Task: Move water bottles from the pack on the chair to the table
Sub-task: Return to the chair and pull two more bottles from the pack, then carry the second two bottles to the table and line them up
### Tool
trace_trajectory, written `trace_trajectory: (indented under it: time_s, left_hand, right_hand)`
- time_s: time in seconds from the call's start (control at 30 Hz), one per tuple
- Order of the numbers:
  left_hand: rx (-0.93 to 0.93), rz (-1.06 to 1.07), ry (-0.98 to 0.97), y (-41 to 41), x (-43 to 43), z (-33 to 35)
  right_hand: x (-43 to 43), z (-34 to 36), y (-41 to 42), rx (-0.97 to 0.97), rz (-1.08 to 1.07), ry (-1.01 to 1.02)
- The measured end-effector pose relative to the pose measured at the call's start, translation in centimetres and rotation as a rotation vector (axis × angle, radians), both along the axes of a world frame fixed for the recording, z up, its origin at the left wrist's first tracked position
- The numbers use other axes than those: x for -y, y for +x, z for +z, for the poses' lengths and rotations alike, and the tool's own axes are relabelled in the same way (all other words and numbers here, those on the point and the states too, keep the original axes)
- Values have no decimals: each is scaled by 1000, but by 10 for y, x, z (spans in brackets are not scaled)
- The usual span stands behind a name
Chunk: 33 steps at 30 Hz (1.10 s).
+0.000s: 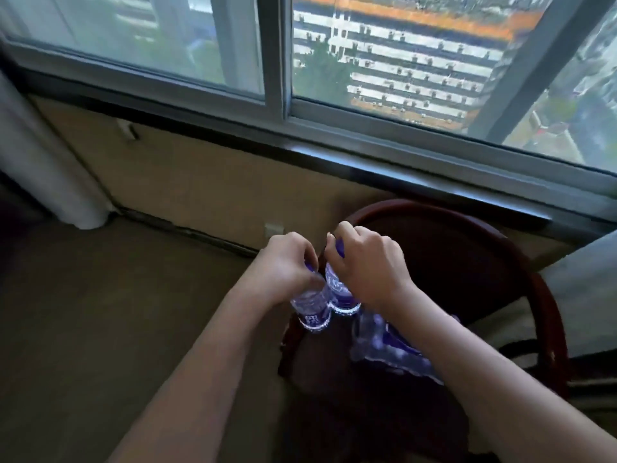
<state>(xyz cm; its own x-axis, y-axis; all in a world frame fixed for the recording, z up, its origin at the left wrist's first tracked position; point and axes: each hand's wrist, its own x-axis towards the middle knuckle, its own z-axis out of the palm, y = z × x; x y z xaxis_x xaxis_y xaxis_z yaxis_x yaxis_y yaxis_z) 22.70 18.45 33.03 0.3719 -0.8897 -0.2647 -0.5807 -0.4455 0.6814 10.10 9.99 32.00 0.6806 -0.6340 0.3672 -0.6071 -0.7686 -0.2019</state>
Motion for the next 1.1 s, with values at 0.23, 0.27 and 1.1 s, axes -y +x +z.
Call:
trace_trajectory:
  time_s: [0.23,0.27,1.1]
  left_hand:
    - [52,302,-29,173,-163,37]
    - [78,349,-28,196,-186,37]
    - [189,1341,130,823,-675,-6]
  right_hand:
    - [-112,40,192,60,250,137]
    - [-132,42,221,67,297,151]
    - [-612,-27,969,-283,1189,407]
